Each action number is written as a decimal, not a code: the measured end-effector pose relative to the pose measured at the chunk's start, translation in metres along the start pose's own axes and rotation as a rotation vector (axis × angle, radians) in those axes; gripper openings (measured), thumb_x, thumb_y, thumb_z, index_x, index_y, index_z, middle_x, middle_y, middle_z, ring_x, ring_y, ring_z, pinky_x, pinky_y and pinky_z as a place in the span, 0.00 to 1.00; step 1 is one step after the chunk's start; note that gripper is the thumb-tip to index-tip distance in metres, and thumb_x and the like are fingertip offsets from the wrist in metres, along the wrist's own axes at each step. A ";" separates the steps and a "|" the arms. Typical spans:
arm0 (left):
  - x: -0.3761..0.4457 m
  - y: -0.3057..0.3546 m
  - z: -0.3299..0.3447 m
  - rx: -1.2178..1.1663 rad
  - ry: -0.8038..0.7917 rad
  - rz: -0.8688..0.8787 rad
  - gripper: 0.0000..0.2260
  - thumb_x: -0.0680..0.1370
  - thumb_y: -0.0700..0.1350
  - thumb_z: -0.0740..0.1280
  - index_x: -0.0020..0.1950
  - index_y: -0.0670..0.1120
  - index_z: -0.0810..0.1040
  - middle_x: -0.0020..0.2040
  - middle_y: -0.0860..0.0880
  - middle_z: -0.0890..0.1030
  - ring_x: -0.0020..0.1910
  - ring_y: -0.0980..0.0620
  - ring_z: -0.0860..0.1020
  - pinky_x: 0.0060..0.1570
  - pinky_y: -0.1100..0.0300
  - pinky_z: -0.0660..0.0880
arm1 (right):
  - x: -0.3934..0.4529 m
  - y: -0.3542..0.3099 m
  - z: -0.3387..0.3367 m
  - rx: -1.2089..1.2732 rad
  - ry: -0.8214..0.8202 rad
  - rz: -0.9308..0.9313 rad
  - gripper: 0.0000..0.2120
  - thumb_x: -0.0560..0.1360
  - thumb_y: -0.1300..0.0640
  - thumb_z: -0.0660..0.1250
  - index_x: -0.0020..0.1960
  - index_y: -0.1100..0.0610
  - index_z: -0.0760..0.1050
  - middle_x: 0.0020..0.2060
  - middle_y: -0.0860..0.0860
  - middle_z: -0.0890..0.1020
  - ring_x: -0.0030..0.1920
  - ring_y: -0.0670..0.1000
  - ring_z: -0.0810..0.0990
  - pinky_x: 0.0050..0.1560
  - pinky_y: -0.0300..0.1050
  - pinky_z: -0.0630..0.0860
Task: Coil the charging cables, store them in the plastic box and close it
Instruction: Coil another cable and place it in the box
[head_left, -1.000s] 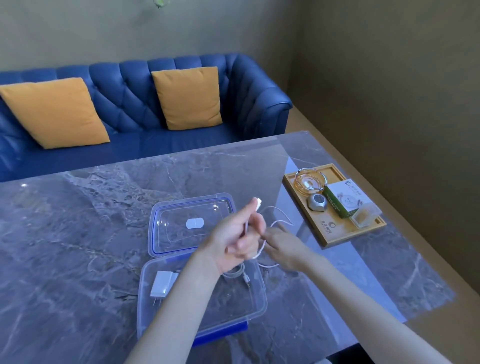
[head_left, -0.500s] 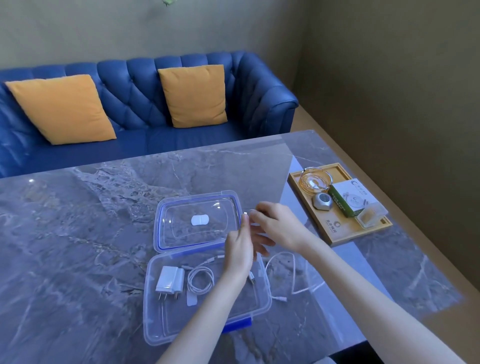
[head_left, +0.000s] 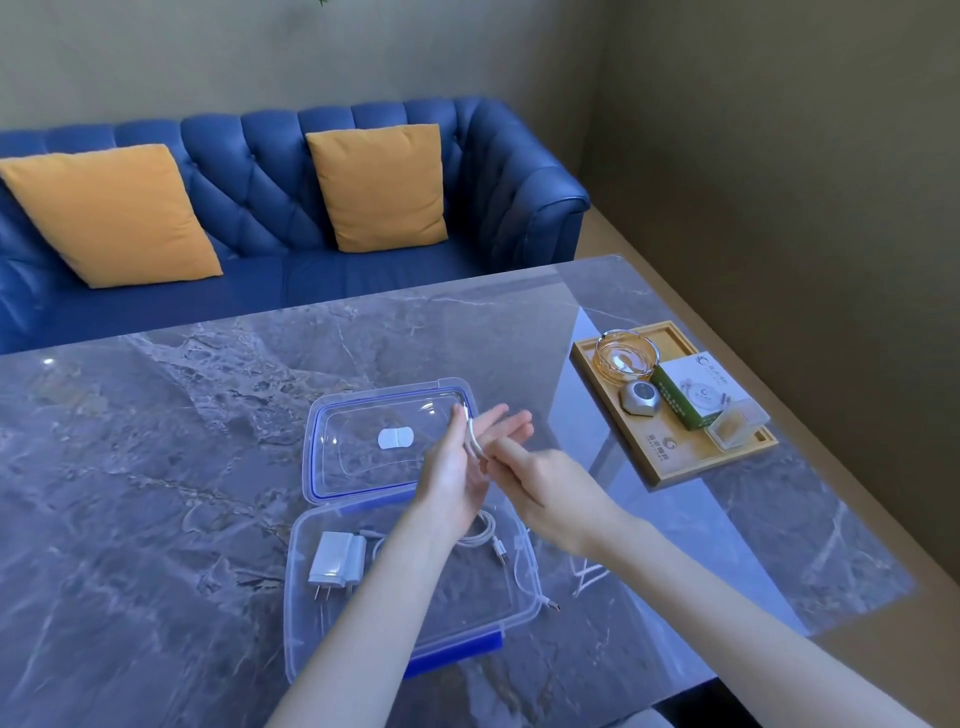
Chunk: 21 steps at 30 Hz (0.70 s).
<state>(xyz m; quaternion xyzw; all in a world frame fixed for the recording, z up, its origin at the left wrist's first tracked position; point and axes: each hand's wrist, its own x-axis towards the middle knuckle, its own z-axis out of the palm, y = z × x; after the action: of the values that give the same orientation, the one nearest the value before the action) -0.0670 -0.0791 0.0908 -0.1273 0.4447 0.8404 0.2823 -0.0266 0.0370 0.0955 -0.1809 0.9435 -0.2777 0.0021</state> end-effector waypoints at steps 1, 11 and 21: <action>0.000 0.003 -0.001 -0.014 -0.007 0.003 0.25 0.81 0.55 0.46 0.62 0.40 0.73 0.41 0.48 0.86 0.40 0.55 0.84 0.42 0.64 0.76 | -0.003 0.001 0.003 -0.012 -0.004 -0.012 0.11 0.77 0.51 0.48 0.49 0.57 0.65 0.29 0.55 0.70 0.31 0.65 0.69 0.33 0.54 0.69; 0.004 0.015 -0.005 -0.092 -0.011 0.070 0.23 0.81 0.55 0.48 0.52 0.40 0.76 0.16 0.52 0.66 0.14 0.59 0.64 0.16 0.71 0.60 | -0.009 0.011 0.010 0.361 -0.314 0.224 0.15 0.80 0.51 0.53 0.44 0.59 0.73 0.29 0.46 0.74 0.30 0.44 0.70 0.38 0.39 0.69; -0.018 0.005 -0.002 0.534 -0.263 -0.104 0.26 0.80 0.56 0.50 0.46 0.40 0.81 0.16 0.53 0.66 0.16 0.58 0.57 0.19 0.68 0.49 | 0.025 0.037 -0.020 0.277 -0.422 0.337 0.20 0.60 0.47 0.72 0.23 0.54 0.63 0.20 0.47 0.64 0.23 0.45 0.60 0.26 0.38 0.58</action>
<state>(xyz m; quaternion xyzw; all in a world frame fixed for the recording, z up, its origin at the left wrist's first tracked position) -0.0555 -0.0895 0.1012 0.0387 0.6024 0.6875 0.4037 -0.0650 0.0678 0.0957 -0.0734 0.8920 -0.3558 0.2689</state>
